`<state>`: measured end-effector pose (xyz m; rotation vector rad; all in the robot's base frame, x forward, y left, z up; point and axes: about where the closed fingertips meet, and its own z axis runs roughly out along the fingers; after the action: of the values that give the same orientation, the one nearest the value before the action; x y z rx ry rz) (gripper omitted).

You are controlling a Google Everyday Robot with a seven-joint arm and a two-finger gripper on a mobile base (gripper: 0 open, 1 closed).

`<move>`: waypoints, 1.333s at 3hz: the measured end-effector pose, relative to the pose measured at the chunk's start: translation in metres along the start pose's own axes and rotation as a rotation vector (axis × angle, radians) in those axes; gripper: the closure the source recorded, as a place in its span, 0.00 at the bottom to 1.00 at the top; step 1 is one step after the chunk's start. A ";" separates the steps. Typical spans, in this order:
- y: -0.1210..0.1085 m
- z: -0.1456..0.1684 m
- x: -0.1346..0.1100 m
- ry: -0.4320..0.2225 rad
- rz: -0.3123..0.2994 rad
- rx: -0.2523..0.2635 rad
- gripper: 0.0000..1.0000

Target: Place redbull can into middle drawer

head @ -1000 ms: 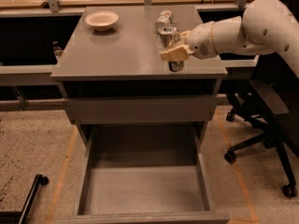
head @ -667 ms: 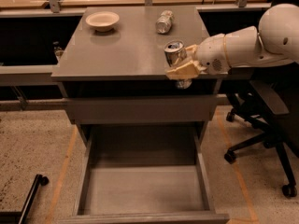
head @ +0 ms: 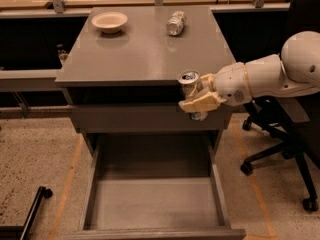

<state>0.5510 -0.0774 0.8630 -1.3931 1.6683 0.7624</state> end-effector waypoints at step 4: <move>0.056 0.149 0.168 -0.138 0.125 -0.118 1.00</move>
Offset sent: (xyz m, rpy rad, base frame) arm -0.0280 0.0454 -0.1762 0.1847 0.0407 0.0505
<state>0.5169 -0.0208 0.6408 -1.2935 1.6356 1.0195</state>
